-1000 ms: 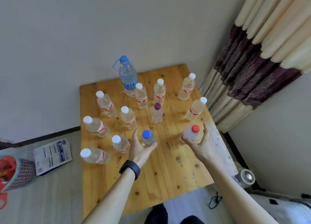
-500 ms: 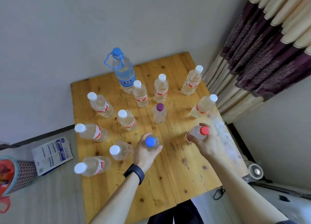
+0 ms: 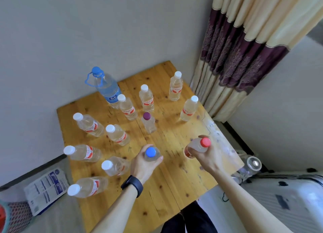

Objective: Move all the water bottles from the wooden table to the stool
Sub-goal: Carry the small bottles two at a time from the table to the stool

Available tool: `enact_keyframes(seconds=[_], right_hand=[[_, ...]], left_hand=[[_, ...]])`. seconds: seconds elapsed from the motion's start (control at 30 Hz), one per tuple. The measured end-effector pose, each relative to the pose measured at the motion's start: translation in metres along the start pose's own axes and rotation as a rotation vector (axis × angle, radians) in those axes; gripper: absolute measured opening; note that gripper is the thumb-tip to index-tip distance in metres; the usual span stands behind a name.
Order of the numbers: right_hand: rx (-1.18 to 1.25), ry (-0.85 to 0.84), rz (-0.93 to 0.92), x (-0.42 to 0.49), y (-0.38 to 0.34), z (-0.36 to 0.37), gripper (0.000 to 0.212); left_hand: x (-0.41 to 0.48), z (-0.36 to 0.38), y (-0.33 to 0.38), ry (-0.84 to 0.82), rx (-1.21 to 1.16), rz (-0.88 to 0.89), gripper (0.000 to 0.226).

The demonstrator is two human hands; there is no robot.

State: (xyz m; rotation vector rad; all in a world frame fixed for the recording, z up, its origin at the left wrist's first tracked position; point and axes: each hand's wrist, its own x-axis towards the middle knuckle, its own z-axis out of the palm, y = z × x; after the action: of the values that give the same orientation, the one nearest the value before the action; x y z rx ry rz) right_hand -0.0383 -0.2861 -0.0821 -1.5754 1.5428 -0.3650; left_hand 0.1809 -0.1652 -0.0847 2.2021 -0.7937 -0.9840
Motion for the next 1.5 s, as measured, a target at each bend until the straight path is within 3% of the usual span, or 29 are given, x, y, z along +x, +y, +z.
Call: enact_keyframes(seconds=[0.23,0.67,1.07,1.5], right_hand=[[0.030,0.187,-0.012,-0.066,0.020,-0.050,0.052],[0.235,0.640,0.302,-0.232,0.137,-0.155,0.053],[0.474,1.133,0.674,-0.492,0.281,-0.189,0.052],[0.508,1.571,1.100,-0.763,0.391,-0.188,0.055]], left_hand=[[-0.025,0.029,0.052,-0.209,0.104,0.251,0.050],[-0.150,0.179,0.147,-0.626,0.381,0.702,0.057],[-0.404,0.333,0.129,-1.085,0.560,0.972,0.050],[-0.718,0.462,0.066,-1.597,0.750,1.330,0.048]])
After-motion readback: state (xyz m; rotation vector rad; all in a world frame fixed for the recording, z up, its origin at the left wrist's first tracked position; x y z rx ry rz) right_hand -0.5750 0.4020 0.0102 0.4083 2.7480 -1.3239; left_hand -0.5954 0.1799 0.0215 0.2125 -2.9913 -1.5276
